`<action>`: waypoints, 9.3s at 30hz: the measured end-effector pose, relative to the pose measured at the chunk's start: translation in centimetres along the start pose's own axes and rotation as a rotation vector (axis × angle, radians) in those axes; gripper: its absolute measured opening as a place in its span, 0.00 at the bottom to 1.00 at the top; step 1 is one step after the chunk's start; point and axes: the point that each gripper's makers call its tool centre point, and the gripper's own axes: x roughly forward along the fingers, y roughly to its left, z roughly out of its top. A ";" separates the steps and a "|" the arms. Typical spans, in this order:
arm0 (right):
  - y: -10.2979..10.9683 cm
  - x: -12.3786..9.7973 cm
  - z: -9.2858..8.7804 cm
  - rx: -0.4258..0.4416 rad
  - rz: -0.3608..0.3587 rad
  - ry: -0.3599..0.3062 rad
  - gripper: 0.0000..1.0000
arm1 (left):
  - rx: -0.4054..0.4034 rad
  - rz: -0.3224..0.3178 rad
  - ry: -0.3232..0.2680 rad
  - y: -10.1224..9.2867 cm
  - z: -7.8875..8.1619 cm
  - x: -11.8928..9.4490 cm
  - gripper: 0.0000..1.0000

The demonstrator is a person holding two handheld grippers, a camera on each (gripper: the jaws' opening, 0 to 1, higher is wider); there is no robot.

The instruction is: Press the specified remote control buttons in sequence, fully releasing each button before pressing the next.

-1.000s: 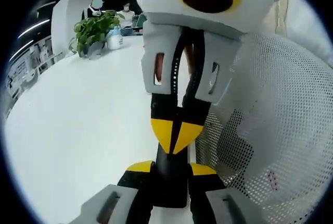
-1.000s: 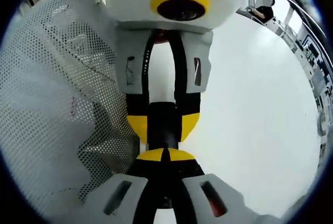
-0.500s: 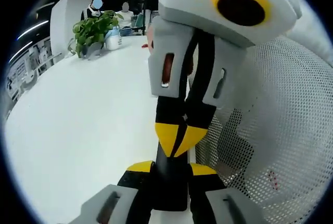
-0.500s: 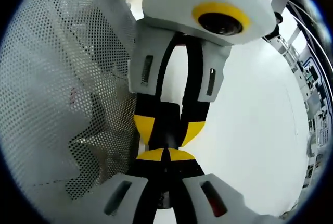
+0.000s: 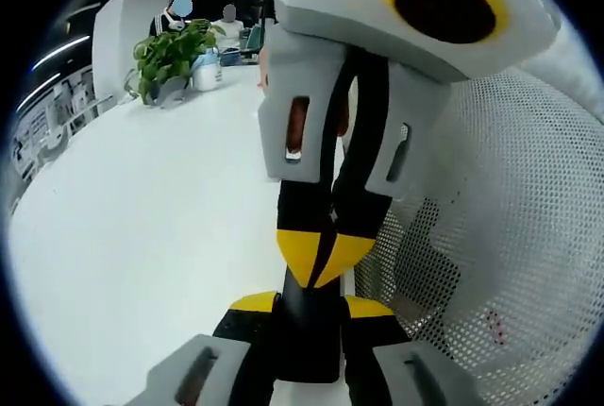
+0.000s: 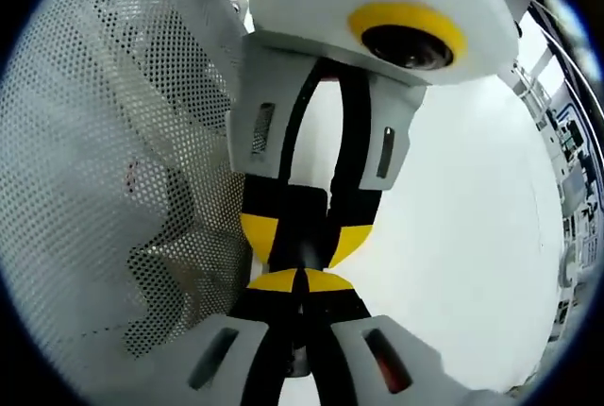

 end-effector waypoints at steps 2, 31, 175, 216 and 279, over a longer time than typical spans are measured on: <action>0.0 0.0 0.0 0.007 0.006 0.014 0.00 | -0.001 -0.001 -0.001 0.0 0.0 0.0 0.25; 0.0 0.2 0.4 0.000 0.001 -0.002 0.00 | 0.005 -0.001 0.002 0.0 0.0 0.0 0.25; 0.0 -0.6 -4.3 0.237 0.006 -0.175 0.25 | -0.426 0.771 -0.482 3.1 6.5 -17.4 1.00; -0.6 -0.5 -4.0 0.243 0.043 -0.162 0.24 | -0.332 0.851 -0.435 3.2 6.0 -18.0 0.95; -9.6 -0.4 -5.9 0.236 0.096 -0.085 0.24 | -0.317 0.854 -0.316 3.5 4.4 -17.4 0.92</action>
